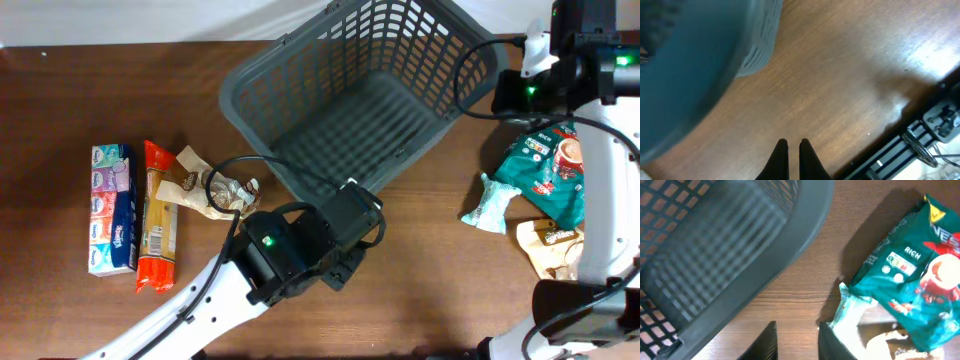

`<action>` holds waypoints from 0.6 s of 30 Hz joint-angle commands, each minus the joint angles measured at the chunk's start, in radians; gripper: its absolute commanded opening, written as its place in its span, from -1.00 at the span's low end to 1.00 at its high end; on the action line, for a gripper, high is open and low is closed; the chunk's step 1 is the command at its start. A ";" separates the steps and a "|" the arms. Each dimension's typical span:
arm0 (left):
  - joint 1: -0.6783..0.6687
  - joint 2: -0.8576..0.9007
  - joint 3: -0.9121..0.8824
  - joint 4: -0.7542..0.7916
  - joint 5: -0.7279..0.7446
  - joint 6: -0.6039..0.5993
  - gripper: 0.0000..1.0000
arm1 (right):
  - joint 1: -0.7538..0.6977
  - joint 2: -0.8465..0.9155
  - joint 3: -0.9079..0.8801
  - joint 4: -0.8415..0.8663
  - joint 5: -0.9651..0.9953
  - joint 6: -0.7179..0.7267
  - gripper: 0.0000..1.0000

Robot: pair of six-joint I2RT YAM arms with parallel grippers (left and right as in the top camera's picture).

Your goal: Pack container

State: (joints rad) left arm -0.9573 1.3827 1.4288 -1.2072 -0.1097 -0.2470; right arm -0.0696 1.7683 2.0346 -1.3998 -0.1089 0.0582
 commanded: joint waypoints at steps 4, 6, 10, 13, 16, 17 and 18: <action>-0.005 0.086 0.007 0.003 -0.030 0.013 -0.96 | -0.003 -0.008 0.072 0.037 0.005 -0.032 -0.93; -0.005 0.125 0.007 0.010 -0.030 0.013 -0.96 | -0.003 -0.008 0.138 0.056 0.004 -0.032 -0.93; -0.005 0.157 0.007 0.051 -0.031 0.017 -0.96 | -0.003 -0.006 0.171 0.126 -0.020 -0.032 -0.92; -0.004 0.158 0.007 0.072 -0.042 0.017 -0.96 | -0.003 0.013 0.170 0.152 -0.073 -0.032 -0.93; -0.004 0.158 0.007 0.073 -0.053 0.017 -0.96 | 0.001 0.040 0.170 0.151 -0.113 -0.032 -0.93; -0.004 0.158 0.007 0.074 -0.053 0.017 -0.96 | 0.006 0.056 0.170 0.142 -0.125 -0.034 -0.93; -0.004 0.158 0.007 0.074 -0.053 0.017 -0.96 | 0.010 0.066 0.170 0.137 -0.127 -0.037 -0.92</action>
State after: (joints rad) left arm -0.9619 1.5284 1.4296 -1.1358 -0.1474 -0.2428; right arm -0.0685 1.7958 2.1921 -1.2552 -0.1886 0.0265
